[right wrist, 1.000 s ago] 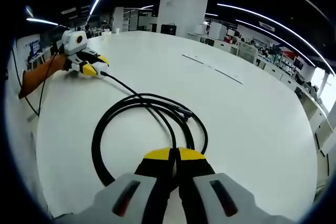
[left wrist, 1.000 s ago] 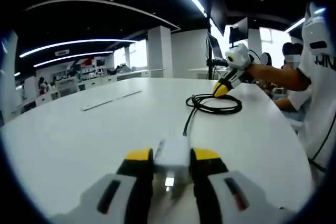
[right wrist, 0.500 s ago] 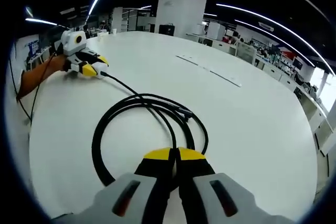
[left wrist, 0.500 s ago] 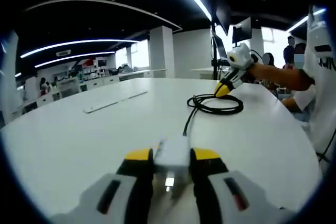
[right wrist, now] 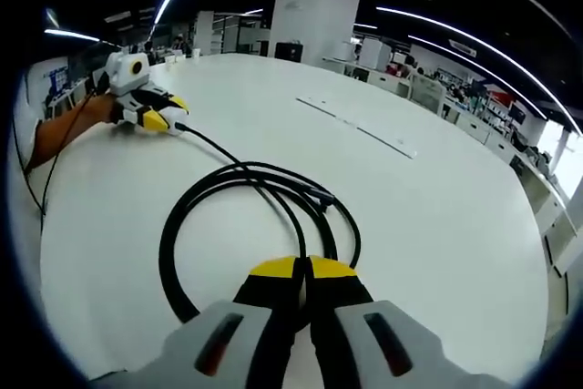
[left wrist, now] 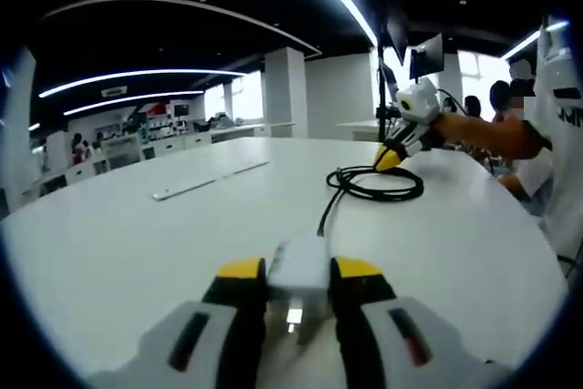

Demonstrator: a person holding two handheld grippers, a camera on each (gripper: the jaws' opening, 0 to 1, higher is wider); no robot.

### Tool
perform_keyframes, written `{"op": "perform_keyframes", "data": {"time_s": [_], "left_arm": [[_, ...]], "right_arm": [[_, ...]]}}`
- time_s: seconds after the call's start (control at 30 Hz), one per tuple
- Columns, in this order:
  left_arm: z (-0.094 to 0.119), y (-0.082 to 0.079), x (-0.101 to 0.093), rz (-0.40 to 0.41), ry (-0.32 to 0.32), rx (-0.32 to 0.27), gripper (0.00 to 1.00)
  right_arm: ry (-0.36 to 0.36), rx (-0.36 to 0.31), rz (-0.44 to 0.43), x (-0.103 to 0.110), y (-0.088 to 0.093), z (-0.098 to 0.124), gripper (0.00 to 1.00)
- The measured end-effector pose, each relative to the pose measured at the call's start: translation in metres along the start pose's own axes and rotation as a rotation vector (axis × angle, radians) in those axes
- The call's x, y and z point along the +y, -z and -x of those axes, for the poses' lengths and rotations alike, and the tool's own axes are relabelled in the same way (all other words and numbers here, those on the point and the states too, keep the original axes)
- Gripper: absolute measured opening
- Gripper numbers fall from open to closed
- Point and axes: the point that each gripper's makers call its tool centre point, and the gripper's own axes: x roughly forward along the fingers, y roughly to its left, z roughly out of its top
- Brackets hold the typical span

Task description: Plug the desk Type‑C cable into the charger adapter.

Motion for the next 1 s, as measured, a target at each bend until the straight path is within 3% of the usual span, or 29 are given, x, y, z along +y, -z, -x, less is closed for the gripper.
{"op": "perform_keyframes", "data": {"time_s": [1.0], "left_arm": [[-0.043, -0.008, 0.061, 0.006, -0.041, -0.005, 0.27]], "right_arm": [[0.042, -0.005, 0.037, -0.047, -0.024, -0.043, 0.01]]}}
